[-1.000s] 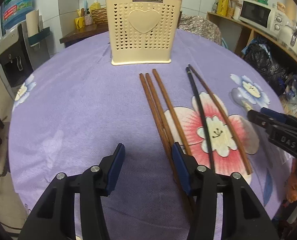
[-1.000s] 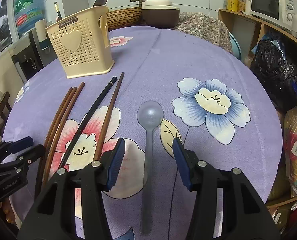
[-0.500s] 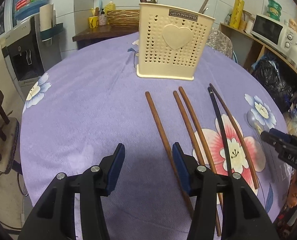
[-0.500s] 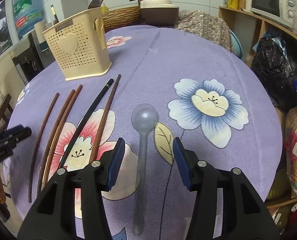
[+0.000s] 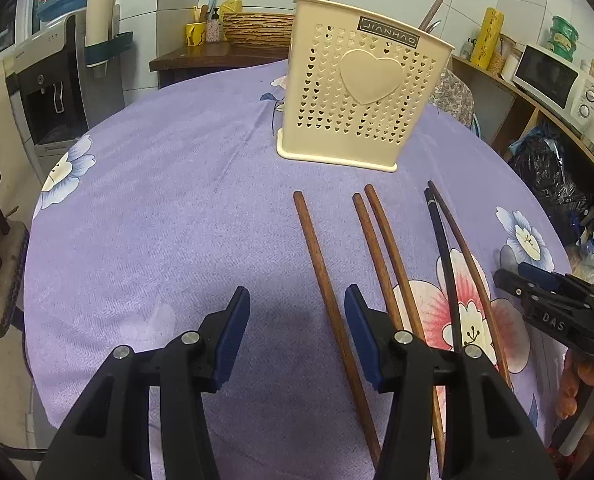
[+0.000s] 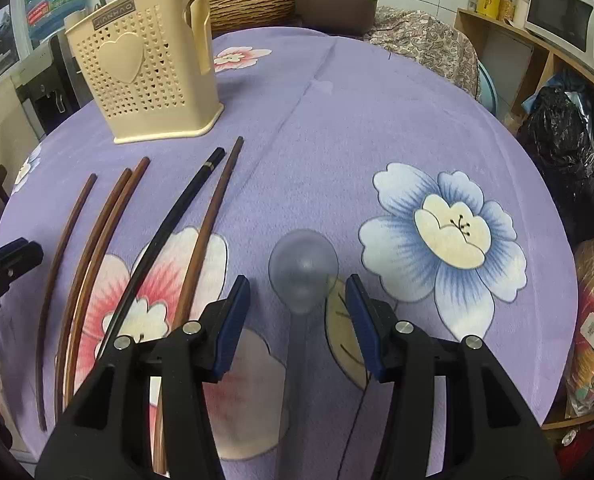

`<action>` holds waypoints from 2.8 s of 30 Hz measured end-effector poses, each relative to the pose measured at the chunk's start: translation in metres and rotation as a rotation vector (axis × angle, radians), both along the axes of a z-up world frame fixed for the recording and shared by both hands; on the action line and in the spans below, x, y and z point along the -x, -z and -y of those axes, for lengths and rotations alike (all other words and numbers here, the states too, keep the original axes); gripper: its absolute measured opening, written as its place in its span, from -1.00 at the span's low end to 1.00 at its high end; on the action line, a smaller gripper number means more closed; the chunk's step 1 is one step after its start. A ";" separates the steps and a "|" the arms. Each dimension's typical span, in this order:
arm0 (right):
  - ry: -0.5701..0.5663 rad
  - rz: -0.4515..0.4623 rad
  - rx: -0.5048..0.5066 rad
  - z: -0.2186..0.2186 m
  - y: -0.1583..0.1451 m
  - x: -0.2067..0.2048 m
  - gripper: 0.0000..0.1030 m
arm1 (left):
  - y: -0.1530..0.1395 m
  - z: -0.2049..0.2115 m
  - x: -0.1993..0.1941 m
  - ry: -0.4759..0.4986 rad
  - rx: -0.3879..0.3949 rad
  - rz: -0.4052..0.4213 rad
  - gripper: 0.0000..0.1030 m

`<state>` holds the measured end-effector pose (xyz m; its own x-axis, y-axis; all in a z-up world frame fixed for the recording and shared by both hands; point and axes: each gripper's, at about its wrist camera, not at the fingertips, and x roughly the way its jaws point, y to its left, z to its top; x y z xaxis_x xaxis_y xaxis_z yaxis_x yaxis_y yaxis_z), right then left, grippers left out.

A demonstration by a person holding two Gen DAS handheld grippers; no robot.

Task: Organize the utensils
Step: 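Close the left tool on a brown wooden chopstick, then lift the chopstick and spoon and lower both into the cream holder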

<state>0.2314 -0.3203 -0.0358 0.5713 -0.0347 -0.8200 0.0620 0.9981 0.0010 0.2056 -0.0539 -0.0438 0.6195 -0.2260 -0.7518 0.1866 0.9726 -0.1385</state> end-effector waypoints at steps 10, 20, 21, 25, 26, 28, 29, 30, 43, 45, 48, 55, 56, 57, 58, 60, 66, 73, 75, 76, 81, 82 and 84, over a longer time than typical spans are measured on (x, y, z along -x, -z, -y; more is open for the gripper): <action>0.023 0.013 0.000 0.002 -0.001 -0.006 -0.29 | 0.000 0.011 -0.022 -0.003 -0.026 -0.014 -0.04; 0.018 0.010 -0.003 0.002 -0.001 -0.005 -0.29 | 0.008 0.033 -0.061 -0.033 -0.089 -0.065 -0.31; 0.018 0.011 -0.003 0.002 -0.001 -0.005 -0.28 | 0.008 0.034 -0.063 -0.041 -0.096 -0.061 -0.32; 0.016 0.010 -0.004 0.002 -0.001 -0.006 -0.28 | 0.009 0.037 -0.067 -0.054 -0.105 -0.066 -0.32; 0.015 0.010 -0.006 0.002 -0.001 -0.006 -0.28 | 0.009 0.037 -0.068 -0.056 -0.104 -0.067 -0.32; 0.015 0.009 -0.009 0.003 -0.001 -0.006 -0.28 | 0.009 0.040 -0.070 -0.060 -0.112 -0.070 -0.38; 0.016 0.010 -0.009 0.003 -0.001 -0.006 -0.29 | 0.009 0.041 -0.071 -0.061 -0.117 -0.068 -0.41; 0.015 0.010 -0.008 0.003 -0.001 -0.005 -0.28 | 0.009 0.042 -0.071 -0.062 -0.123 -0.067 -0.51; 0.020 0.015 -0.016 0.004 -0.001 -0.005 -0.29 | 0.007 0.035 -0.083 -0.062 -0.111 -0.064 -0.83; 0.019 0.026 -0.026 0.006 -0.004 -0.004 -0.29 | 0.006 0.034 -0.084 -0.059 -0.101 -0.060 -0.83; 0.016 0.047 -0.044 0.009 -0.012 -0.003 -0.29 | 0.000 0.030 -0.082 -0.055 -0.083 -0.044 -0.83; -0.037 0.127 -0.090 0.011 -0.051 0.008 -0.29 | -0.045 0.017 -0.063 -0.041 -0.019 0.067 -0.84; -0.045 0.136 -0.098 0.011 -0.057 0.010 -0.29 | -0.053 0.015 -0.059 -0.037 -0.010 0.086 -0.84; -0.055 0.149 -0.112 0.012 -0.065 0.012 -0.29 | -0.059 0.014 -0.057 -0.035 -0.005 0.100 -0.84; -0.061 0.157 -0.121 0.012 -0.071 0.013 -0.29 | -0.069 0.011 -0.053 -0.034 0.005 0.123 -0.84; -0.078 0.174 -0.135 0.013 -0.084 0.015 -0.29 | -0.082 0.009 -0.047 -0.031 0.011 0.156 -0.84; -0.108 0.201 -0.168 0.014 -0.108 0.016 -0.29 | -0.112 0.006 -0.031 -0.015 0.003 0.249 -0.84; -0.139 0.220 -0.184 0.015 -0.125 0.013 -0.29 | -0.124 -0.004 -0.029 -0.001 0.024 0.269 -0.84; -0.139 0.218 -0.185 0.016 -0.126 0.011 -0.29 | -0.126 -0.005 -0.029 0.002 0.034 0.268 -0.84; -0.137 0.219 -0.181 0.016 -0.127 0.010 -0.29 | -0.127 -0.005 -0.029 0.002 0.037 0.268 -0.84; -0.141 0.222 -0.185 0.015 -0.126 0.008 -0.29 | -0.131 -0.006 -0.029 0.002 0.041 0.278 -0.84; -0.145 0.225 -0.184 0.015 -0.126 0.008 -0.29 | -0.132 -0.007 -0.029 0.003 0.044 0.278 -0.84; -0.151 0.226 -0.181 0.013 -0.125 0.008 -0.29 | -0.132 -0.008 -0.029 0.004 0.047 0.279 -0.84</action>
